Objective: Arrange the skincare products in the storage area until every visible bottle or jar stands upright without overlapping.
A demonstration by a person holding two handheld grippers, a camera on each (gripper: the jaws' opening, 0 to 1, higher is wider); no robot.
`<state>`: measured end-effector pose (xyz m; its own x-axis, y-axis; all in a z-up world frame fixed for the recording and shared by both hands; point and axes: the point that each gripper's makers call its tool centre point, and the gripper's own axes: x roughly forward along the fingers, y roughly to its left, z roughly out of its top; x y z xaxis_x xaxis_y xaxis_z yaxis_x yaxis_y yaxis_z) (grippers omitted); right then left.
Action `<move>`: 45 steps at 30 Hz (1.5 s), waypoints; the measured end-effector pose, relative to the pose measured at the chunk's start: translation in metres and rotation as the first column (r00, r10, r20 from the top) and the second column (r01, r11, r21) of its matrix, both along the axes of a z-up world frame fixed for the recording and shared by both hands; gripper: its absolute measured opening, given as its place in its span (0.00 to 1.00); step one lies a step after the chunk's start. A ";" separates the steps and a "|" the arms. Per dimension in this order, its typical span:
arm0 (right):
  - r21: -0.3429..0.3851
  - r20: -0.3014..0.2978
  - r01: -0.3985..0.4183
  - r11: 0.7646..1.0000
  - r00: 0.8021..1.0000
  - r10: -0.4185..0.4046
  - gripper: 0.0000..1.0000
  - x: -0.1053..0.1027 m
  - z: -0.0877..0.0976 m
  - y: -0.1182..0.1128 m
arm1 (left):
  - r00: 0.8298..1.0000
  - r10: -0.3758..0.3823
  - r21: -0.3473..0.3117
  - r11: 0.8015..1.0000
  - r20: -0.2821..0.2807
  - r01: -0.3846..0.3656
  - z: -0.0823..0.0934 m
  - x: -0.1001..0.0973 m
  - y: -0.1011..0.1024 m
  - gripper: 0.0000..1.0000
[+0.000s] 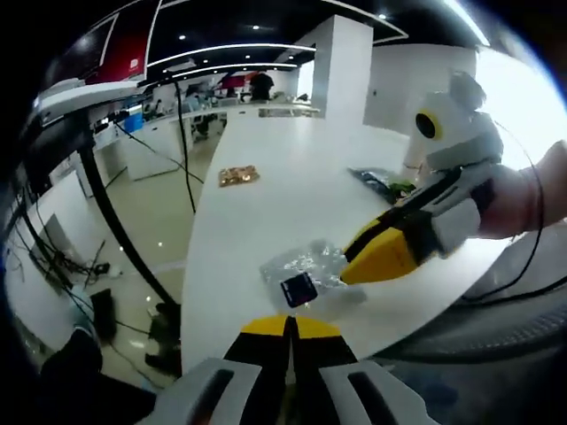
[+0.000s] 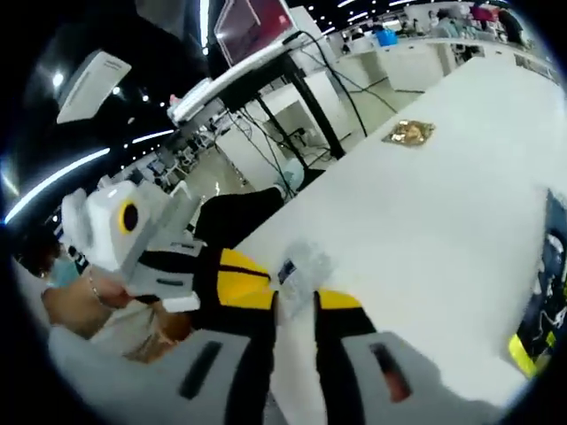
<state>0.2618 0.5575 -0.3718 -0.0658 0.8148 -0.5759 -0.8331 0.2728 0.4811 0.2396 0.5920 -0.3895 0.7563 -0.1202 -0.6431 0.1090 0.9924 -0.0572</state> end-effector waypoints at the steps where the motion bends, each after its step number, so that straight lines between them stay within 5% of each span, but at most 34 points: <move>1: 0.001 0.015 0.000 1.000 1.000 0.000 0.04 0.001 0.001 0.000 | 1.000 0.001 0.000 1.000 0.001 -0.001 0.000 0.000 0.000 0.01; 7: -0.026 0.136 -0.056 0.998 0.989 0.059 0.02 -0.001 0.008 0.000 | 1.000 0.003 -0.025 1.000 0.005 -0.003 0.001 0.000 -0.004 0.01; 13: -0.036 0.175 -0.073 0.997 0.981 0.079 0.01 -0.004 0.014 -0.005 | 0.999 0.046 -0.099 0.994 0.012 -0.045 0.001 0.000 -0.010 0.07; 17: -0.001 0.164 -0.073 0.997 0.984 0.072 0.01 0.000 0.026 -0.016 | 0.997 0.072 -0.282 0.957 0.019 -0.064 0.009 -0.004 -0.023 0.25; 21: 0.054 0.135 -0.080 0.995 0.988 0.072 0.01 0.000 0.041 -0.026 | 0.993 0.067 -0.322 0.946 0.099 -0.032 0.025 -0.002 -0.024 0.24; 28: 0.136 0.081 -0.100 0.986 0.993 0.090 0.01 -0.008 0.063 -0.041 | 0.981 0.039 -0.492 0.868 0.188 0.060 0.055 0.007 -0.043 0.24; 31: 0.137 0.086 -0.089 0.987 0.993 0.078 0.01 -0.007 0.065 -0.046 | 0.980 0.023 -0.516 0.853 0.200 0.085 0.062 0.010 -0.050 0.18; 34: 0.129 0.105 -0.049 0.990 0.994 0.036 0.01 0.003 0.065 -0.053 | 0.980 0.012 -0.479 0.873 0.199 0.087 0.064 0.016 -0.050 0.10; 41: 0.105 0.110 0.034 0.994 0.993 -0.046 0.01 0.020 0.061 -0.072 | 0.977 -0.012 -0.507 0.854 0.212 0.120 0.079 0.029 -0.065 0.01; 45: 0.072 0.138 0.097 0.993 0.985 -0.106 0.01 0.032 0.057 -0.083 | 0.973 -0.075 -0.418 0.894 0.217 0.162 0.079 0.043 -0.076 0.01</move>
<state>0.2940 0.4742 -0.3149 0.0972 0.8490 -0.5194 -0.8635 0.3314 0.3801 0.2822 0.5163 -0.3106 0.8212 -0.4484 -0.3528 0.2765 0.8537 -0.4413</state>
